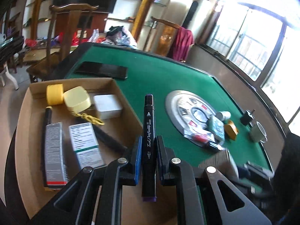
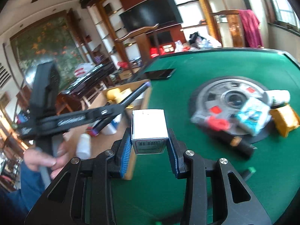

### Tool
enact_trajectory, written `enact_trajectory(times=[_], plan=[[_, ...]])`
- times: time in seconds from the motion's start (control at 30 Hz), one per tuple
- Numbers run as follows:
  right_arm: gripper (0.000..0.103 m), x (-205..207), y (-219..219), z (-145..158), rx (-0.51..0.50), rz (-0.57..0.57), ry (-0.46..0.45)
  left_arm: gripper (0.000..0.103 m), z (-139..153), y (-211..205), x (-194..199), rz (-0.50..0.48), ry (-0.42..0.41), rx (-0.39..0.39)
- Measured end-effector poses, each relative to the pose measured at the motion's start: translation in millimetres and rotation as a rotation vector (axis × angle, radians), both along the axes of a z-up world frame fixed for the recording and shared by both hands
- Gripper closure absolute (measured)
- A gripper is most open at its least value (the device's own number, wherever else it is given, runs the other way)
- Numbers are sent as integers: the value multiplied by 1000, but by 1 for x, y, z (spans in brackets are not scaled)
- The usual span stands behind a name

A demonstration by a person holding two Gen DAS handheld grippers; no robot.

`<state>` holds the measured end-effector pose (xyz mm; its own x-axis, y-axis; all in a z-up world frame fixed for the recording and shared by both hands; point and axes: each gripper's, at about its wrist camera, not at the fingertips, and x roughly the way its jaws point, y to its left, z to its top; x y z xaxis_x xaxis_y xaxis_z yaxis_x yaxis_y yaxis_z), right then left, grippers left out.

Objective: Organize objects
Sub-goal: 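Carry the black marker and white barcode box over the cardboard tray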

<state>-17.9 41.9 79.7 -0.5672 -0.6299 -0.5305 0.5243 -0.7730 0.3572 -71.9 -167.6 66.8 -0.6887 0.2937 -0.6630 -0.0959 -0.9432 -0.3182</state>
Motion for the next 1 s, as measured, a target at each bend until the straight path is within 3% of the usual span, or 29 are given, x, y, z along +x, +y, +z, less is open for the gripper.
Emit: enact_trajectory(times=[0.37, 1.0], plan=[[67, 4, -69, -12, 72, 139, -27, 90, -14, -16, -7, 74, -63, -26], [67, -7, -105, -37, 181, 168, -68, 89, -25, -12, -9, 75, -112, -90]])
